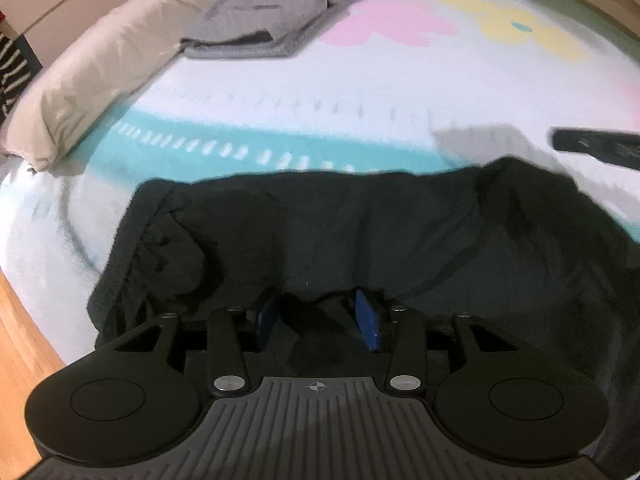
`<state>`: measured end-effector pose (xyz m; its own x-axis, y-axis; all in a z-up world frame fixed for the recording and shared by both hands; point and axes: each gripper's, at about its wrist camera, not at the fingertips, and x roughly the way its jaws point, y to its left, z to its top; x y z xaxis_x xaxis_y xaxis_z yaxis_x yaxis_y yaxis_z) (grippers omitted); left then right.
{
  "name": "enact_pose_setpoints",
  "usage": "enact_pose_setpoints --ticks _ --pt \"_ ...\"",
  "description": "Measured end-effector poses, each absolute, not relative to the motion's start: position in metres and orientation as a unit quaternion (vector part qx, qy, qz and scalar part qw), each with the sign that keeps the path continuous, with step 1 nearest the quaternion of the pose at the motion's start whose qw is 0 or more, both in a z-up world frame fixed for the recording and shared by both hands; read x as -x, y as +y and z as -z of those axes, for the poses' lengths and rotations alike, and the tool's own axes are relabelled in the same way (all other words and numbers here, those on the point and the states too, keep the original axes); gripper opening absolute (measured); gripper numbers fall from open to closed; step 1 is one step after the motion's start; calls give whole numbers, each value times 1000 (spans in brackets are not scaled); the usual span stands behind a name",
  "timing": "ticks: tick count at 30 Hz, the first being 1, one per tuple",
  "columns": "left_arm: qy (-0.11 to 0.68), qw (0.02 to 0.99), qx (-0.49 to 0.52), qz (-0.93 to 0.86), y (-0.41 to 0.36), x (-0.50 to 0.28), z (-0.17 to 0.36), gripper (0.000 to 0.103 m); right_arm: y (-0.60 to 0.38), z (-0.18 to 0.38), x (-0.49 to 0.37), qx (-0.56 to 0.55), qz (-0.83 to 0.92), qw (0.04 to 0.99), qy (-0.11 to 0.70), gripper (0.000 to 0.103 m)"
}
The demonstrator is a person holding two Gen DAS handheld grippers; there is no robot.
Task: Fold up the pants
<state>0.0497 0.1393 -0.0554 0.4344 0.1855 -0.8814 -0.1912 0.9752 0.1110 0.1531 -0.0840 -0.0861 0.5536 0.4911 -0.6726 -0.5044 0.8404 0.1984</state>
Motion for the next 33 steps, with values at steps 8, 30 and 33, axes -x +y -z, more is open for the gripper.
enact_pose_setpoints --ticks 8,30,33 --pt "478 875 -1 -76 109 -38 27 42 -164 49 -104 9 -205 901 383 48" --pt "509 857 -73 7 -23 -63 71 42 -238 101 -15 79 -159 885 430 48" --pt "512 857 -64 -12 -20 -73 84 44 -250 112 -24 112 -113 888 431 49"
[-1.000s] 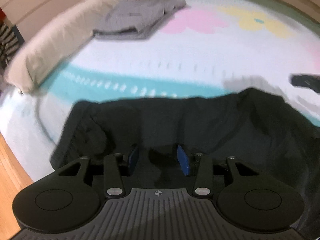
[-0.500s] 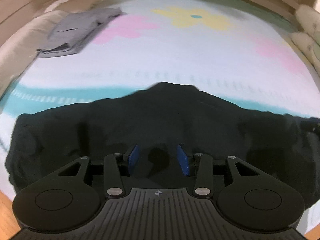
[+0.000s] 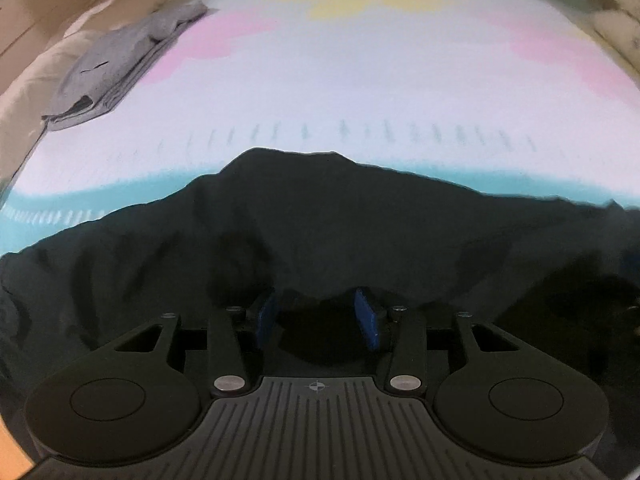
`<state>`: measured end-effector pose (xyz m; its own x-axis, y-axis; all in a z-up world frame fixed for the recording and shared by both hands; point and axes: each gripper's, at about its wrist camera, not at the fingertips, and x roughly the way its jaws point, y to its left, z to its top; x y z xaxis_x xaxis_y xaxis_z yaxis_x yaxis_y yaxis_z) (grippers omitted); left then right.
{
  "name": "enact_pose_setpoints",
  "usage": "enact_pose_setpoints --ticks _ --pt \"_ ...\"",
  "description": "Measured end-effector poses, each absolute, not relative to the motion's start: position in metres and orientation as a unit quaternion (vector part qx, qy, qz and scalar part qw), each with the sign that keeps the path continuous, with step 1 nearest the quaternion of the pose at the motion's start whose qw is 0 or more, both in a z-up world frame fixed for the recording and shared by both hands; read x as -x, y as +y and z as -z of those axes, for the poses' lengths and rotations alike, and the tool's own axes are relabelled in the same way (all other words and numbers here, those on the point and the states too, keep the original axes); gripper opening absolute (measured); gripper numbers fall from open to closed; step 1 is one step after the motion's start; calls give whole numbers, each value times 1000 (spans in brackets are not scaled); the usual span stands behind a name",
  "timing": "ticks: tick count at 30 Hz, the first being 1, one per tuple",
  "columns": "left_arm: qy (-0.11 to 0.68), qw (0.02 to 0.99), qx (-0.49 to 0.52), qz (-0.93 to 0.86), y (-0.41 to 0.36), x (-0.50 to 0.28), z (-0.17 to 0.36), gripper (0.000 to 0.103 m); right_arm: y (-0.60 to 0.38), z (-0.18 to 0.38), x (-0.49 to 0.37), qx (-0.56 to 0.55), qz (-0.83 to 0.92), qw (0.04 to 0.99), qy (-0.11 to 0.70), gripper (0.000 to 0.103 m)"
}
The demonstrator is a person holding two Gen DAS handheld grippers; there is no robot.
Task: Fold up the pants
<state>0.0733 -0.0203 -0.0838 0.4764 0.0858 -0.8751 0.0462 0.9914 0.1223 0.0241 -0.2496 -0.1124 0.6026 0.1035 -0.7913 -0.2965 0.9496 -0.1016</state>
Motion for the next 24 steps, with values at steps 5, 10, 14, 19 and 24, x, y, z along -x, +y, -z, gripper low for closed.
enact_pose_setpoints --ticks 5,10,14,19,24 --pt "497 863 -92 -27 -29 -76 86 45 -302 114 -33 67 -26 893 444 50" --pt "501 862 -72 -43 -32 -77 77 44 -345 116 -22 16 11 893 451 60" --pt "481 875 -47 -25 -41 -66 57 44 -370 102 -4 -36 8 901 432 59" --pt "463 882 -78 34 -76 -59 53 44 -383 97 12 -29 16 909 416 59" --pt "513 856 -70 12 -77 -76 86 46 -393 103 10 -31 21 892 451 59"
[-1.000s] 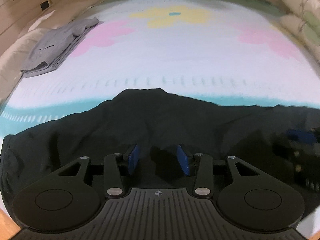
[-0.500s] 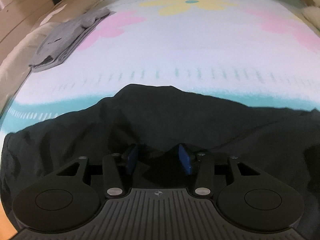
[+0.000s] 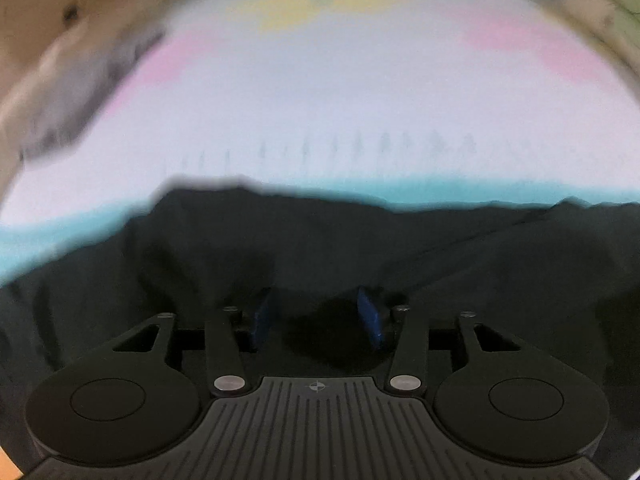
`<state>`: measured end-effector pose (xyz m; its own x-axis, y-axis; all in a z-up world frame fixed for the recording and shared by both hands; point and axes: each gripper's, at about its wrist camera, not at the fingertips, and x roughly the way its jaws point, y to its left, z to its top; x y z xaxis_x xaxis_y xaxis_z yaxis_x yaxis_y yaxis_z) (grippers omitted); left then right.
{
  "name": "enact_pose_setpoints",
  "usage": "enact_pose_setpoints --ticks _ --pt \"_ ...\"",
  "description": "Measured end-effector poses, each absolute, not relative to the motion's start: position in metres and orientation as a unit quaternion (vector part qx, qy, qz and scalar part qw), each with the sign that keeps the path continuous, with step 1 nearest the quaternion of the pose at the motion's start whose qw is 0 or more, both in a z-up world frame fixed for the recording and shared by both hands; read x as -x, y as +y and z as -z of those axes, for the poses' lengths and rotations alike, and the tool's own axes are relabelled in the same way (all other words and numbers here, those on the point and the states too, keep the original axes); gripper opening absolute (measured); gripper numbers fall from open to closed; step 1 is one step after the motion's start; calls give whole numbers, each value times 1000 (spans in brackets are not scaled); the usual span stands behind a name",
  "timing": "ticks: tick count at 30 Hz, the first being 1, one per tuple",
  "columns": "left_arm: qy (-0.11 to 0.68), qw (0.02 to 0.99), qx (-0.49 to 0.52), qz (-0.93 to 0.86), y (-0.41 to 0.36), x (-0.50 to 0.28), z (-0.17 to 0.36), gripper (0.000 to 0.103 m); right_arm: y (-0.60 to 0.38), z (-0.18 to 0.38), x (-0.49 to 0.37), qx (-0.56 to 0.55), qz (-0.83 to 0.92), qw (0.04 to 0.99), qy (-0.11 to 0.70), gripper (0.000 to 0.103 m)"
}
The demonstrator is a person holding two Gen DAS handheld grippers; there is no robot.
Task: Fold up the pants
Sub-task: 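Press and smooth the folded trousers with both tools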
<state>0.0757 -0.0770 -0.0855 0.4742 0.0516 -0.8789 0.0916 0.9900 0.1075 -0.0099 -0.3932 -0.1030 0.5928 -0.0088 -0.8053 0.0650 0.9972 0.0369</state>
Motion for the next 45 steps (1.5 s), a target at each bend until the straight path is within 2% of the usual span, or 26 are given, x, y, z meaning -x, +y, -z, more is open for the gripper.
enact_pose_setpoints --ticks 3,8,12,13,16,19,23,25,28,29,34,39,44,45 --pt "522 852 -35 18 -66 -78 79 44 -395 116 8 -22 29 874 485 59" --pt "502 864 -27 -2 -50 -67 70 44 -382 90 0 -25 -17 906 423 59" --pt "529 848 -13 10 -44 -72 85 44 -350 72 -19 -43 -76 925 370 59" --pt "515 857 -23 9 -47 -67 85 45 -339 69 -25 -42 -92 927 361 59" --pt "508 860 -54 18 -58 -61 85 45 -299 67 -47 4 -134 926 352 59" --pt "512 858 -34 21 -51 -61 85 45 -264 70 -68 34 -179 916 358 58" --pt "521 853 -4 18 -35 -63 82 45 -226 85 -88 62 -223 890 392 46" --pt "523 852 0 22 -27 -67 83 45 -213 99 -93 81 -257 864 425 32" --pt "524 851 -3 22 -24 -66 83 45 -200 115 -86 137 -235 866 419 32" --pt "526 850 -2 23 -23 -66 84 45 -200 116 -86 148 -216 875 407 37" --pt "529 848 3 23 -19 -65 81 45 -221 117 -98 158 -94 898 400 39" --pt "530 847 14 21 -14 -66 81 45 -236 97 -78 51 -173 905 384 39" --pt "530 847 16 11 -9 -69 83 45 -217 119 -47 133 -220 873 414 39" --pt "531 847 17 11 -10 -68 82 45 -220 121 -38 137 -221 881 396 39"
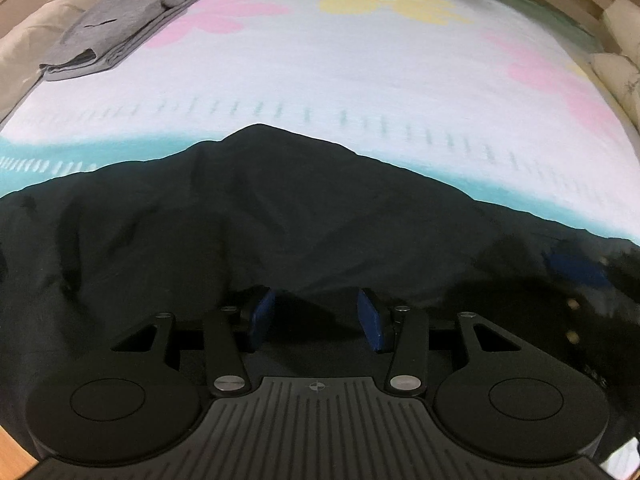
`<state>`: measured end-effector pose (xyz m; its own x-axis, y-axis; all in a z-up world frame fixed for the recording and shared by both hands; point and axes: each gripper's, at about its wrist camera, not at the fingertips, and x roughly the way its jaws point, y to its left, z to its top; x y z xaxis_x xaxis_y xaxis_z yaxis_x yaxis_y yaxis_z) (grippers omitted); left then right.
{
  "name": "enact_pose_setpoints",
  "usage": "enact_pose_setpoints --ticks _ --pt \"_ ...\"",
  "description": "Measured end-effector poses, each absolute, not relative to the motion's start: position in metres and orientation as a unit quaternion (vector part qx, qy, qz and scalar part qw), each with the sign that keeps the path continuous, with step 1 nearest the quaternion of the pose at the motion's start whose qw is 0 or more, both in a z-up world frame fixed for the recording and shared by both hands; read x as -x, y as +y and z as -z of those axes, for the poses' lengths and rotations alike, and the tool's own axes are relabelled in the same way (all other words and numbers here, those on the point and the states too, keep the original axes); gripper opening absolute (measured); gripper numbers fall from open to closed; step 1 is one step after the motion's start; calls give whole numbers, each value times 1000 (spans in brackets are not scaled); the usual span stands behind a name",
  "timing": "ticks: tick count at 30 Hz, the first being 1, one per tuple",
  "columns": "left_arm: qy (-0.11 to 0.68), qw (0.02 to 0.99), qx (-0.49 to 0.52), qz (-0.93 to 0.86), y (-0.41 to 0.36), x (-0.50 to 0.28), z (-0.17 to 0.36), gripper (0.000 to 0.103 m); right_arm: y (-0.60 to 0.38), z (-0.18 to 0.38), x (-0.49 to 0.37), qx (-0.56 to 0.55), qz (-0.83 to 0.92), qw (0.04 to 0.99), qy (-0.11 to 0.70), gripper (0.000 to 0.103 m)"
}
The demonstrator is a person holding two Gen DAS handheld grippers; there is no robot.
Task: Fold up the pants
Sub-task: 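Press and smooth the folded trousers with both tools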
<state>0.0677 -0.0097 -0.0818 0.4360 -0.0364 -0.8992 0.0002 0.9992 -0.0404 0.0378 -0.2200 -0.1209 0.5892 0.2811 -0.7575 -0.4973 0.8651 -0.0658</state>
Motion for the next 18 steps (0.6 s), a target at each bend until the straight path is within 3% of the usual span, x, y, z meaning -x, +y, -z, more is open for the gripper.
enact_pose_setpoints --ticks 7,12,14,18 --pt "532 847 20 12 -9 -68 81 45 -239 102 -21 84 -225 895 376 39" --pt "531 847 15 13 -11 -66 81 45 -222 119 -43 88 -212 892 390 39" --pt "531 847 12 14 -12 -67 81 45 -217 124 -51 81 -190 900 383 48" --pt "527 850 6 17 -19 -65 79 45 -229 115 -58 89 -136 914 372 49"
